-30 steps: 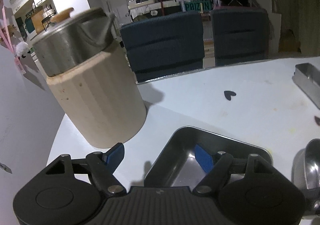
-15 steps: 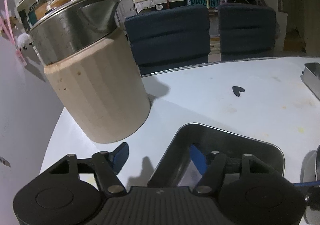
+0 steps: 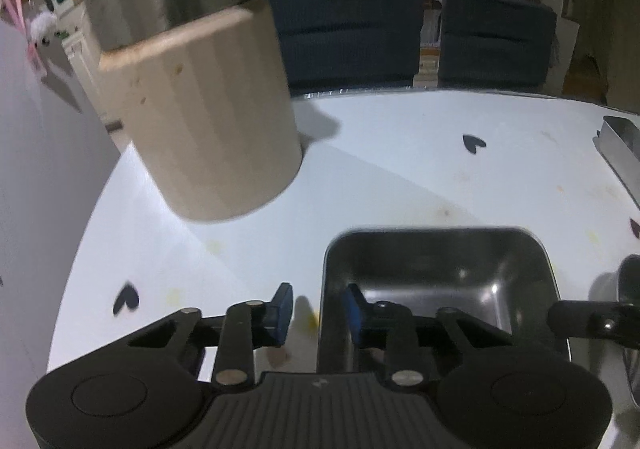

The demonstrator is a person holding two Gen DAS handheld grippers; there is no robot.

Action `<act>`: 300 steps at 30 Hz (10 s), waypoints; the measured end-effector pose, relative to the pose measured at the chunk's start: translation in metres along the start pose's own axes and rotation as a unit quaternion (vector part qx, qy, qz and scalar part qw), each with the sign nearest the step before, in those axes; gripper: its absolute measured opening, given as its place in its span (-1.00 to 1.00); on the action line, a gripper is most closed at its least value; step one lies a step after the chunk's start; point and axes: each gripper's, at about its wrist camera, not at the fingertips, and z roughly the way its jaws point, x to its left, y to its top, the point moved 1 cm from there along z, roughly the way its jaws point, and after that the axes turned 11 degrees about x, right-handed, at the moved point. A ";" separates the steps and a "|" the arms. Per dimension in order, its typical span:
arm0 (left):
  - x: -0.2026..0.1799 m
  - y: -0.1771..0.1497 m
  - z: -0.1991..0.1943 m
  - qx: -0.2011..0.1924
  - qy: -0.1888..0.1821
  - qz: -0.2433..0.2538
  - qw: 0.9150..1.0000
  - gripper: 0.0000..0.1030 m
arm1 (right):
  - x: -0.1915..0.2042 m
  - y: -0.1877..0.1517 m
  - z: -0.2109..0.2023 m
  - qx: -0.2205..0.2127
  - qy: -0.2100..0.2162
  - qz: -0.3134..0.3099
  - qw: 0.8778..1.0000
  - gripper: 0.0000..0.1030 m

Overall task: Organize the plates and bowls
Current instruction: 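Close both grippers on opposite rims of the square steel dish, then lift the square steel dish with both grippers and carry it beside the nested bowls, then lower the square steel dish onto the table and open both grippers, then move both tools to the other small square steel dish, then close both grippers on opposite rims of the small square steel dish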

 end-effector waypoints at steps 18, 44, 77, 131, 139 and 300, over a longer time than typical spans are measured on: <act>0.004 -0.016 -0.038 -0.026 -0.043 -0.072 0.996 -0.96 | 0.017 -0.005 -0.002 0.007 -0.034 -0.083 0.996 -0.84; -0.102 -0.080 -0.191 -0.095 -0.120 -0.105 0.983 -0.91 | -0.009 -0.066 -0.193 -0.077 -0.028 -0.145 0.986 -0.89; -0.328 -0.093 -0.163 -0.010 -0.208 0.066 0.976 -0.81 | -0.174 -0.124 -0.309 -0.101 -0.106 -0.035 0.989 -0.88; -0.405 -0.106 -0.101 0.090 -0.186 0.189 0.960 -0.66 | -0.262 -0.140 -0.258 0.047 -0.220 0.000 0.974 -0.93; -0.401 -0.103 -0.106 0.083 -0.191 0.181 0.961 -0.39 | -0.262 -0.141 -0.261 0.039 -0.228 -0.009 0.973 -0.81; -0.275 0.122 -0.028 -0.214 -0.089 0.093 0.968 0.86 | -0.208 0.028 -0.126 -0.132 0.042 0.287 0.948 0.09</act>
